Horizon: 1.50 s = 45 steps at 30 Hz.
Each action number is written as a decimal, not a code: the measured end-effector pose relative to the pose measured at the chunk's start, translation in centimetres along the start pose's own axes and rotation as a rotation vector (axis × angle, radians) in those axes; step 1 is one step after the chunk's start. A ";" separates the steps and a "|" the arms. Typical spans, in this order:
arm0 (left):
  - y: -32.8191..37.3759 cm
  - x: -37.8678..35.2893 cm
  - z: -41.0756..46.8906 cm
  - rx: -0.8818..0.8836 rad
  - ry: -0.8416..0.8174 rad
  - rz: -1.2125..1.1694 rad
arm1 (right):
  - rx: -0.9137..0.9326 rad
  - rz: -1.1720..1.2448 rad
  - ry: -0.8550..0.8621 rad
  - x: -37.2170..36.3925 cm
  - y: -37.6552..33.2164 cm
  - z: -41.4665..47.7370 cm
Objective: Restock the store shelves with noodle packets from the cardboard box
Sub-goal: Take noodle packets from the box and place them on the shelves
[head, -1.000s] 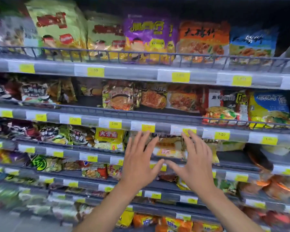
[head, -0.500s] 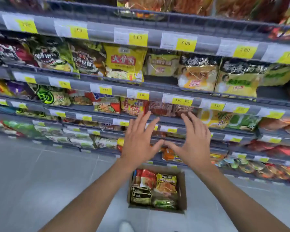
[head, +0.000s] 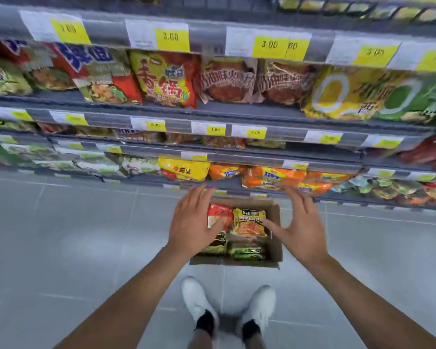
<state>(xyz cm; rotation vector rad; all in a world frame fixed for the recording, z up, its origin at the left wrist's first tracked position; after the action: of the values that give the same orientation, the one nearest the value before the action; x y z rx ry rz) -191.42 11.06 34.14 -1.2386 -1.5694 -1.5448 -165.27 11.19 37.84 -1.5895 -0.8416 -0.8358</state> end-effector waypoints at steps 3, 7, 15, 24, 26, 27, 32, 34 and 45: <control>-1.0 -5.6 -0.1 0.010 -0.081 -0.009 | -0.113 0.010 -0.080 -3.7 4.9 -0.3; -2.0 -12.8 -0.7 0.046 -0.237 -0.028 | -0.235 0.032 -0.224 -9.1 10.3 -0.9; -4.8 -30.3 -1.2 0.186 -0.657 -0.081 | -0.498 0.057 -0.523 -24.0 21.0 -1.4; -9.2 -48.6 0.0 0.344 -0.878 -0.199 | -0.486 -0.006 -0.790 -42.9 33.5 -1.4; -9.4 -51.2 0.3 0.377 -0.893 -0.237 | -0.477 -0.038 -0.785 -44.5 34.2 -0.8; -9.6 -52.5 0.4 0.388 -0.900 -0.238 | -0.453 -0.061 -0.794 -45.4 34.7 -0.5; -10.3 -57.6 -0.3 0.414 -0.934 -0.265 | -0.400 -0.073 -0.872 -48.3 35.8 1.1; -10.6 -58.9 -0.3 0.440 -0.937 -0.276 | -0.404 -0.030 -0.904 -49.7 36.4 1.4; -10.5 -58.7 1.0 0.592 -0.833 -0.382 | -0.380 0.052 -0.936 -50.1 34.7 2.1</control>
<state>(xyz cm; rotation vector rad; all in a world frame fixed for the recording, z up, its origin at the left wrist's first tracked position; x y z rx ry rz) -178.42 1.44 -23.21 -1.3328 -2.6644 -0.6136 -160.11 3.57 -22.43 -2.3774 -1.3242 -0.1635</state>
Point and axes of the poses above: each hand's wrist, its own z-axis towards the middle knuckle, its own x-axis out of the back of the hand, y = z × x, the point moved 7 cm from there along z, towards the middle knuckle, and after that the axes turned 3 degrees about -x, right-handed, at the moved point
